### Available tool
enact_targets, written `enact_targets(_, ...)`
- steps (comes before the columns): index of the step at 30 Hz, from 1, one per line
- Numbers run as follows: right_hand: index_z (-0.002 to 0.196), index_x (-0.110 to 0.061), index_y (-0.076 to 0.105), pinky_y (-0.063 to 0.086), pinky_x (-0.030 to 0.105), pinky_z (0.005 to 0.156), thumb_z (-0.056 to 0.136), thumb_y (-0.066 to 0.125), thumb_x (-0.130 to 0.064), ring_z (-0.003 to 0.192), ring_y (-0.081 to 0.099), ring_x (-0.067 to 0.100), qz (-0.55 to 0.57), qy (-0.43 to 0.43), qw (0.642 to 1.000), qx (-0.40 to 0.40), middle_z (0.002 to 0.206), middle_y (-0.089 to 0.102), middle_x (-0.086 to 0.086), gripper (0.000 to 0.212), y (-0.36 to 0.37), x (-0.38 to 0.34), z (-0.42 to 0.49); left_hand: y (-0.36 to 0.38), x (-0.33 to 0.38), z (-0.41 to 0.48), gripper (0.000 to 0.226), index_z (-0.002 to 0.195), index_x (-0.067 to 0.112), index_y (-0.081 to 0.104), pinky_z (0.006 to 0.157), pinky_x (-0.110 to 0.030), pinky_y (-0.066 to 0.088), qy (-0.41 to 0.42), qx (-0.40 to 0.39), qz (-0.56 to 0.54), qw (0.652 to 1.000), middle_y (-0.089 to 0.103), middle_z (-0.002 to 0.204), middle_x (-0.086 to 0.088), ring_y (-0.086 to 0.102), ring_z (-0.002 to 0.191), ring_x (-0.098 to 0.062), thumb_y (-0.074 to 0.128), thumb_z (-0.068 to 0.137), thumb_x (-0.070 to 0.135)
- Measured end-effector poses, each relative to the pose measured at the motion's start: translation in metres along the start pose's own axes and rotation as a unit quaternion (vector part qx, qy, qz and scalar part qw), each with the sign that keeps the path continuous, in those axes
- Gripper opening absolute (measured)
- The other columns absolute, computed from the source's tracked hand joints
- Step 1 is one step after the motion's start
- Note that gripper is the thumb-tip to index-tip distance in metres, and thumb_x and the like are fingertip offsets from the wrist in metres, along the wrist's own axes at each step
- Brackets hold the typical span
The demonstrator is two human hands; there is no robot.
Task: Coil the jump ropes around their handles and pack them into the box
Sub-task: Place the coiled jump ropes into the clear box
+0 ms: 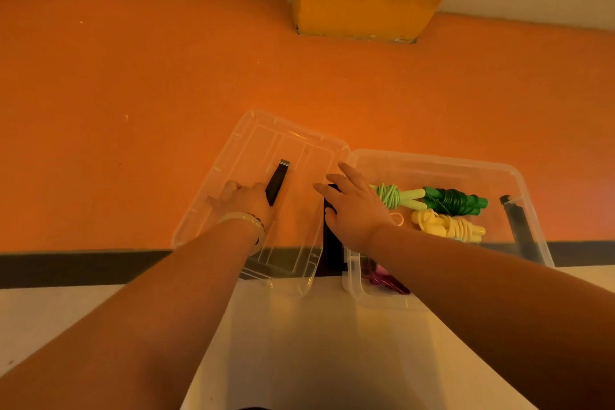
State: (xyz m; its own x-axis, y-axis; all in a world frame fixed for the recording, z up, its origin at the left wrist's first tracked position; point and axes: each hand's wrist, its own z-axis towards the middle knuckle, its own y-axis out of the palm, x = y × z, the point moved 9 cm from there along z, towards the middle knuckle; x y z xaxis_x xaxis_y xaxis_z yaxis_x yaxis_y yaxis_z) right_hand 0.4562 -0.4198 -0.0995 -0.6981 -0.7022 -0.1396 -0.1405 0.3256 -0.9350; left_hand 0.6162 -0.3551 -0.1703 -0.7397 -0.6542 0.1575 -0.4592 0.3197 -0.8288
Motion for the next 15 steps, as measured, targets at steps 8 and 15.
enact_targets(8, 0.149, -0.031, 0.028, 0.003, 0.037, 0.119, 0.102, 0.031, -0.028, 0.148, -0.009, 0.016, 0.009, -0.005, 1.0, 0.003, 0.158, 0.022, -0.004, 0.048, -0.002, -0.003, -0.003, -0.01, -0.032, -0.012, 0.038, 0.126, 0.009, 0.045, 0.104, -0.056, 0.032, -0.044, 0.073, -0.039, 0.996, 0.047, 0.131, -0.014, 0.031, 0.13, -0.032, 0.044, 0.098, 0.034)
enact_targets(15, 0.152, -0.032, 0.018, 0.002, 0.039, 0.119, 0.102, 0.03, -0.032, 0.148, -0.012, 0.019, -0.029, -0.003, 0.999, -0.027, 0.16, 0.012, -0.002, 0.051, 0.001, -0.004, -0.003, -0.051, -0.074, -0.022, 0.039, 0.13, 0.004, 0.041, 0.102, -0.057, 0.034, -0.05, 0.151, -0.004, 0.987, 0.043, 0.135, -0.018, 0.028, 0.13, -0.033, 0.038, 0.101, 0.031)
